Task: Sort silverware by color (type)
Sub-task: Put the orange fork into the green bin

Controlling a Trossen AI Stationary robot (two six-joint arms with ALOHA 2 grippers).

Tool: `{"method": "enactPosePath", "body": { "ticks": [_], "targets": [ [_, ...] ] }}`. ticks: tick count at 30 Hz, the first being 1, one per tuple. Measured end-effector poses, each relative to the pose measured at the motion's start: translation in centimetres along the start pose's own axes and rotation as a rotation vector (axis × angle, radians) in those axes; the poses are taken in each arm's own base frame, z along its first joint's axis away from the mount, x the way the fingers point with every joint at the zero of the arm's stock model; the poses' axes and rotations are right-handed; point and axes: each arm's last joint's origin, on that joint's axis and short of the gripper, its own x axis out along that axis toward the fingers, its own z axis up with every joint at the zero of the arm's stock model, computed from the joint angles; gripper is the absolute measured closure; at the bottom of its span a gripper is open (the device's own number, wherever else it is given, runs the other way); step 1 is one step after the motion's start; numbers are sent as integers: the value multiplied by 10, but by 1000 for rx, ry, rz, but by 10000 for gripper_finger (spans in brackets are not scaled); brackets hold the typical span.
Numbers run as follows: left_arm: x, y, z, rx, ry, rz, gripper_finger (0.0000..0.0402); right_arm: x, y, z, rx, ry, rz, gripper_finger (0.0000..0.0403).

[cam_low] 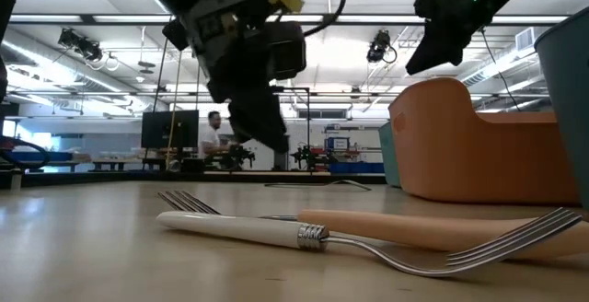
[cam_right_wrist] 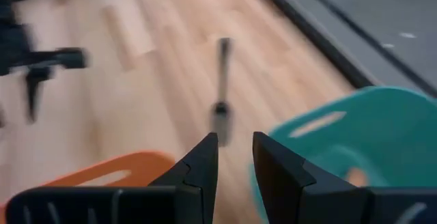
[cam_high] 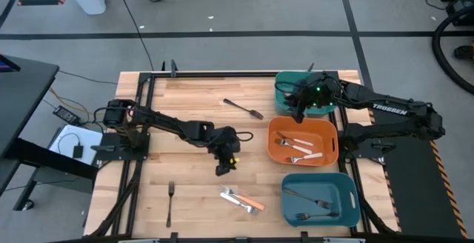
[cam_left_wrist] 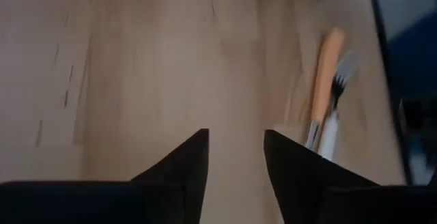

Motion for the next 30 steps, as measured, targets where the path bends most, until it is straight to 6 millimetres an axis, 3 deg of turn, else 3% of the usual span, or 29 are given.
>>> {"method": "enactPosePath", "body": {
  "ticks": [4,12,16,20,25,30],
  "targets": [
    [2,-7,4,-95,-53,-27,251,0,10,-1,26,8,69,302],
    [7,-24,-5,57,5,-72,258,0,46,12,118,-136,241,302],
    [11,-35,-9,136,21,-93,259,10,69,24,150,-243,325,302],
    [14,-46,-15,189,50,-109,259,27,91,25,215,-242,394,302],
    [18,-62,-25,232,87,-135,259,43,133,11,224,-154,544,302],
    [22,-80,-35,271,116,-165,259,44,179,11,116,-110,607,302]
  ]
}}
